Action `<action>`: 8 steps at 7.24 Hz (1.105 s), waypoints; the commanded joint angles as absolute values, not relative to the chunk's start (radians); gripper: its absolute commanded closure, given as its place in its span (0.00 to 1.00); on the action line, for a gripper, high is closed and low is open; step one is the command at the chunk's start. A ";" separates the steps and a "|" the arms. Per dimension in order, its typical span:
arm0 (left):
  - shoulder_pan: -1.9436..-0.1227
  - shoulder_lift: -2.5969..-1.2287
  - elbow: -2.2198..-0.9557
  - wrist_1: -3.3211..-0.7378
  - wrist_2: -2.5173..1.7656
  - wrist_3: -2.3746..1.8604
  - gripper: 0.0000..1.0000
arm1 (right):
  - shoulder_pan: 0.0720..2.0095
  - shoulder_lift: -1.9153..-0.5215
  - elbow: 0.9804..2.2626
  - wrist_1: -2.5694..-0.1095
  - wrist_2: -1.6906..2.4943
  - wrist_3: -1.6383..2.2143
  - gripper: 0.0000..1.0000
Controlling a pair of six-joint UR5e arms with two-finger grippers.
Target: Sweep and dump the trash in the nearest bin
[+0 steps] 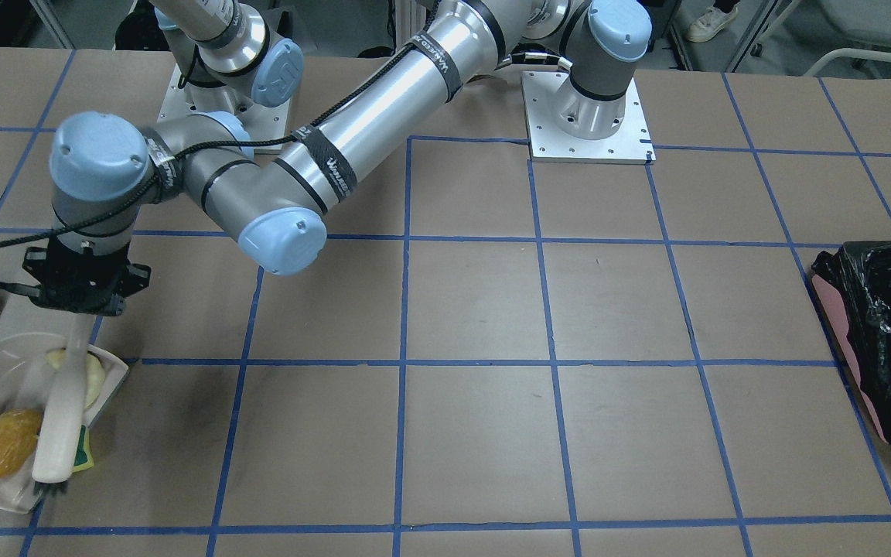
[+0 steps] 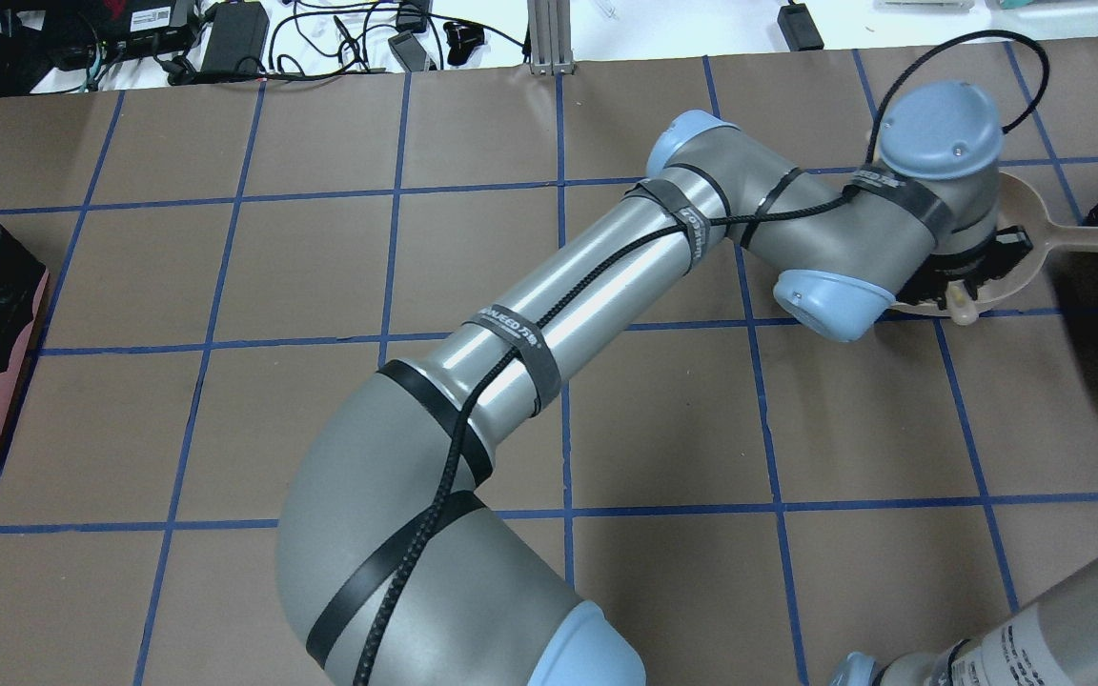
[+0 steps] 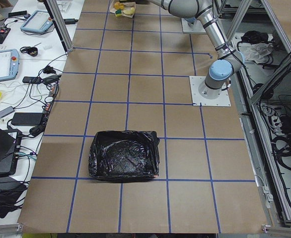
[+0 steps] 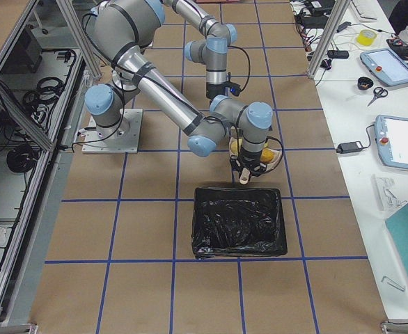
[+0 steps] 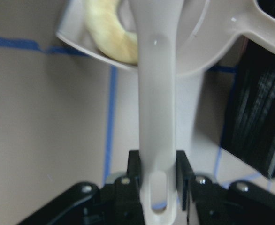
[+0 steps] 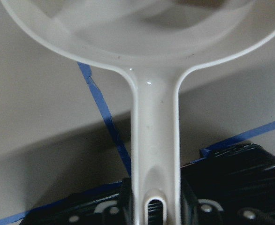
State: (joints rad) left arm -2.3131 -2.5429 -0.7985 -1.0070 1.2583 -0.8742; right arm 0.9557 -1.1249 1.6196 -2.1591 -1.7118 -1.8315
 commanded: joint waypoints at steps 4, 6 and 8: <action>-2.209 -2.589 -0.802 -1.182 1.469 -0.353 1.00 | 0.956 -1.124 1.620 -2.140 -1.698 -1.824 0.81; -2.209 -2.615 -0.796 -1.201 1.457 -0.362 1.00 | 0.956 -1.124 1.620 -2.138 -1.698 -1.816 0.81; -2.227 -2.622 -0.766 -1.201 1.376 -0.392 1.00 | 0.956 -1.126 1.620 -2.137 -1.698 -1.813 0.81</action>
State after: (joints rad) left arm -2.2165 -2.6167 -0.7847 -1.1993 1.4156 -0.3727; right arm 0.9556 -1.1253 1.6199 -2.1382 -1.6980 -1.8162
